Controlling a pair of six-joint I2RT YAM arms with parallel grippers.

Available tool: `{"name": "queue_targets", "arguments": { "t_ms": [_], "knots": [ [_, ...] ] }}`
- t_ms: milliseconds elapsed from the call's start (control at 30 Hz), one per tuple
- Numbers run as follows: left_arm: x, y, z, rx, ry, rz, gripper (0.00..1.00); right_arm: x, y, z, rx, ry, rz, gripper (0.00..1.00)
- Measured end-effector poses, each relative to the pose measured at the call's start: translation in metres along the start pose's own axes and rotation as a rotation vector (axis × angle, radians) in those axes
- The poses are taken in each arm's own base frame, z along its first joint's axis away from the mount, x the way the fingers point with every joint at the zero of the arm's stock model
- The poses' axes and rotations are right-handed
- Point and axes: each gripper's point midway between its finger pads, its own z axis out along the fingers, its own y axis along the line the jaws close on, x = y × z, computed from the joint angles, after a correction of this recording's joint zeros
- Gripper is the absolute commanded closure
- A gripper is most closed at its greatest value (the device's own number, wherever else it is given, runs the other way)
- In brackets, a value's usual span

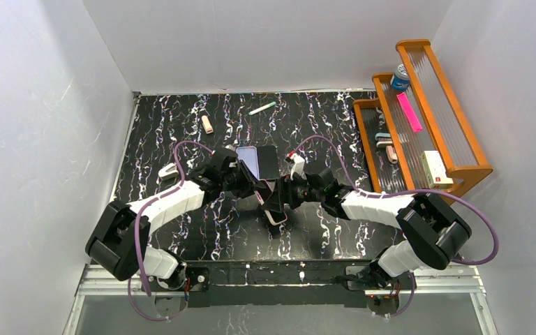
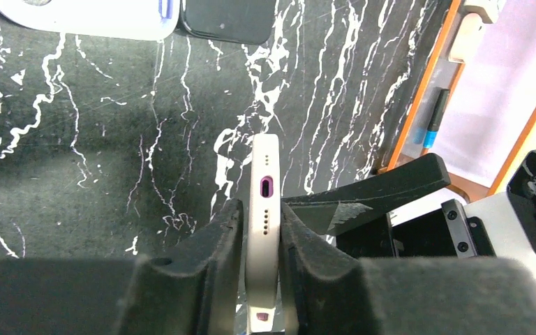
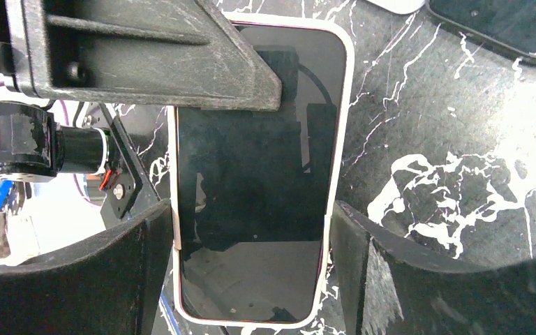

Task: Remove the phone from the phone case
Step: Pick up the phone at the center of the board.

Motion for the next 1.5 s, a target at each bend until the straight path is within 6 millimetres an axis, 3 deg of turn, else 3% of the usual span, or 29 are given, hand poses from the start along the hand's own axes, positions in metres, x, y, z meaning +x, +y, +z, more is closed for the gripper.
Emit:
{"name": "queue_targets", "arguments": {
  "t_ms": [100,167,433,700,900,1100,1500],
  "knots": [
    [-0.001,-0.004,0.000,0.018,-0.005,0.003,0.99,-0.003,0.002,0.000,-0.007,-0.005,-0.020,0.99],
    [-0.002,-0.006,0.000,0.029,-0.010,0.006,1.00,-0.004,0.002,0.000,-0.008,-0.007,-0.028,0.97],
    [-0.009,-0.013,-0.010,0.069,-0.055,-0.013,1.00,-0.016,0.008,-0.002,-0.014,-0.037,-0.055,0.48],
    [-0.034,-0.042,-0.047,0.197,-0.179,-0.083,1.00,-0.060,0.035,-0.019,-0.035,-0.177,-0.104,0.03],
    [-0.053,-0.063,-0.076,0.317,-0.296,-0.122,1.00,-0.097,0.060,-0.045,-0.064,-0.314,-0.036,0.01],
    [-0.062,-0.060,-0.088,0.379,-0.370,-0.195,1.00,-0.116,0.076,-0.068,-0.100,-0.405,0.055,0.02],
    [-0.073,-0.061,-0.101,0.457,-0.439,-0.306,1.00,-0.103,0.076,-0.089,-0.191,-0.477,0.224,0.26]
  ]
}}
